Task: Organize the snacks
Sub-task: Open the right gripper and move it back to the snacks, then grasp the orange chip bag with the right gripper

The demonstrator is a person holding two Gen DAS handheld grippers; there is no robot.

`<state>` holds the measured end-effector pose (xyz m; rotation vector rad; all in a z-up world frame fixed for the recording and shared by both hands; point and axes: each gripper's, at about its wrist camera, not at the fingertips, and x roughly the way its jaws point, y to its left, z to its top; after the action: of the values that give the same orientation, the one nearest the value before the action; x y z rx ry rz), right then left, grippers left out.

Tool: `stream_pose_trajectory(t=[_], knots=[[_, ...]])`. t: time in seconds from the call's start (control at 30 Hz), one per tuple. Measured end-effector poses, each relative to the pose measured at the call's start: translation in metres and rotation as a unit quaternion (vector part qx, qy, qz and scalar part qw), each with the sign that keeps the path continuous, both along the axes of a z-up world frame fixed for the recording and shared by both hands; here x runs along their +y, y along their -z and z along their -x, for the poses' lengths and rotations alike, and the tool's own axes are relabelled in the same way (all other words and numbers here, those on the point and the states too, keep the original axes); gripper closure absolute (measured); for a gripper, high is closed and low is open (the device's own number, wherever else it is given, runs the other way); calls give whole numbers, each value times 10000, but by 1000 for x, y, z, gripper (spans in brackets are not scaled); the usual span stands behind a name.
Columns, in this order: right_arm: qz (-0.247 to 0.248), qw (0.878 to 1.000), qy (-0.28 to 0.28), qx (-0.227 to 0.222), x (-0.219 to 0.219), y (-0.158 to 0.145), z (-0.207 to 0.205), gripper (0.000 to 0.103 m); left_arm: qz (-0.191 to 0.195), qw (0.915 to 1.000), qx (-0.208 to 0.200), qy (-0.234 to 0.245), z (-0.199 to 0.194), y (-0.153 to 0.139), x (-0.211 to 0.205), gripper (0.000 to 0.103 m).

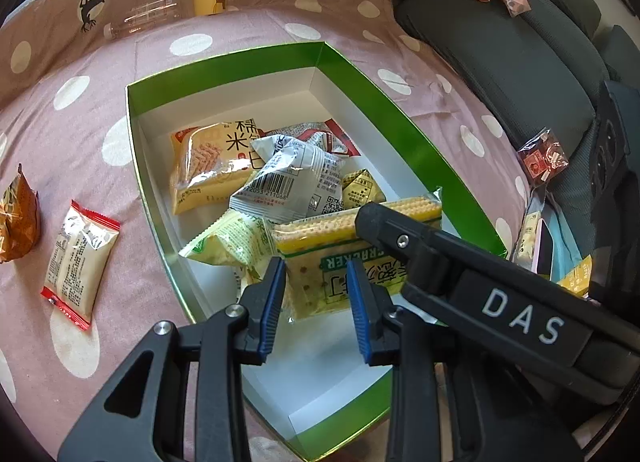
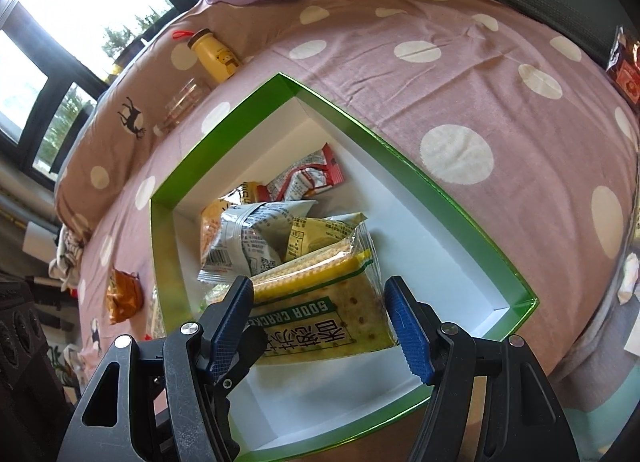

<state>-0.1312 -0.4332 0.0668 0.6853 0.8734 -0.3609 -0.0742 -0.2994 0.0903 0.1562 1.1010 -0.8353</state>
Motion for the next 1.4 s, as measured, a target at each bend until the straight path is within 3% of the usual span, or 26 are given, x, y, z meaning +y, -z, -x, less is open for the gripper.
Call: stream_pose_trajectory(t=[0.43, 0.8, 0.9, 1.1, 1.23, 1.4], knots=[[241, 9996, 43, 155, 5, -7, -2, 32, 257, 9995, 173, -74, -4, -6, 15, 68], [660, 9972, -327, -120, 42, -42, -16, 31, 396, 9966, -187, -704, -20, -34, 64, 57], [738, 9956, -528, -217, 59, -50, -27, 31, 437, 9937, -266, -1001, -30, -39, 88, 47], [790, 9898, -1096, -450, 102, -65, -61, 31, 499, 9835, -346, -1706, -55, -47, 144, 33], [886, 9834, -1492, -531, 133, -71, -89, 24, 542, 9723, -316, -2254, -75, -45, 187, 28], [652, 9719, -2189, -571, 174, -66, -133, 24, 564, 9567, -207, -2847, -102, -35, 231, 21]])
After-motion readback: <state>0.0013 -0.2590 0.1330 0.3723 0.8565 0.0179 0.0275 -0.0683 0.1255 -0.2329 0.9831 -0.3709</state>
